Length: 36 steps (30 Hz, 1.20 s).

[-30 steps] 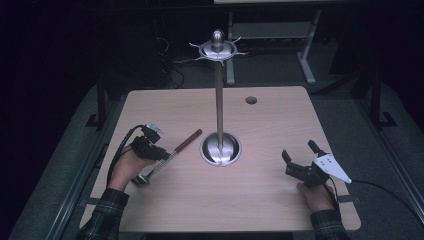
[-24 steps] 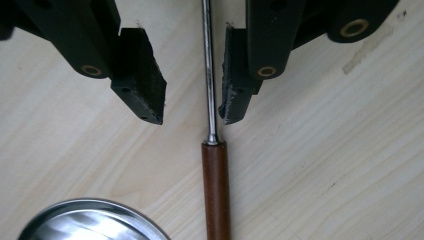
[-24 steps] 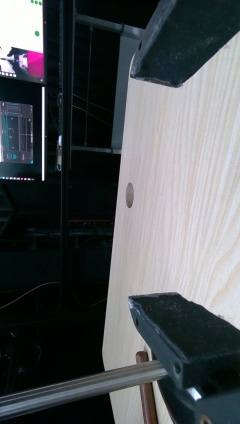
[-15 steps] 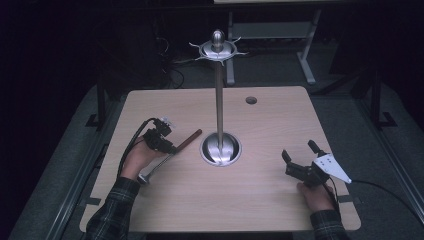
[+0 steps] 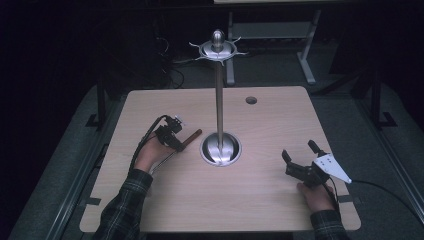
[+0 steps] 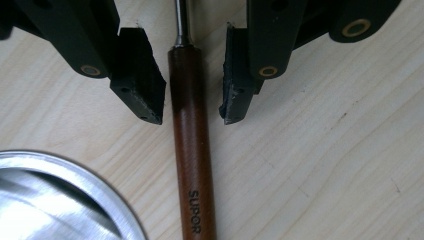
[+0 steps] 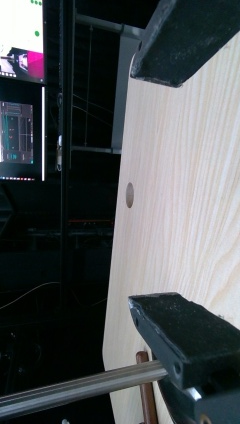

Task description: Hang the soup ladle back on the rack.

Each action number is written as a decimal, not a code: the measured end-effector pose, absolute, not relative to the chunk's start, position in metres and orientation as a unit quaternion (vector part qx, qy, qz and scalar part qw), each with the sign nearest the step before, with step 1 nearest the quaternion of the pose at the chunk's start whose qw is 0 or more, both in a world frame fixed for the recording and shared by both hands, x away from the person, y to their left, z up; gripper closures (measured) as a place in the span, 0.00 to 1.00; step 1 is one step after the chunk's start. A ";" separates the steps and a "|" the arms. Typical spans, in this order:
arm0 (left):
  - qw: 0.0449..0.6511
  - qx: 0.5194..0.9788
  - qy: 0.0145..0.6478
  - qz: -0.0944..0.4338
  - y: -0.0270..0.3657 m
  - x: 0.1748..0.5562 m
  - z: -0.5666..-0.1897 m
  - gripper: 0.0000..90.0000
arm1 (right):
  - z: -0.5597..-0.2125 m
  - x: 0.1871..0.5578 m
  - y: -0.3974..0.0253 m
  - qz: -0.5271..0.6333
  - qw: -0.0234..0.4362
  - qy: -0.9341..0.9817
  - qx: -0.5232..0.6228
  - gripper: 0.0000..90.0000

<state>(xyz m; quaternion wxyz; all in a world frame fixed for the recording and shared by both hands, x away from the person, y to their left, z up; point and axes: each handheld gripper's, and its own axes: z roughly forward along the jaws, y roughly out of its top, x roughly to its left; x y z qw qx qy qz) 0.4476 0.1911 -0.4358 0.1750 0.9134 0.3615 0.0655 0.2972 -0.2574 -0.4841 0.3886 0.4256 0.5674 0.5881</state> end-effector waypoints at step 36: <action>0.176 0.908 0.375 0.061 0.192 0.444 -0.438 0.82 | -0.484 0.297 -0.257 0.589 0.388 0.567 0.426 0.00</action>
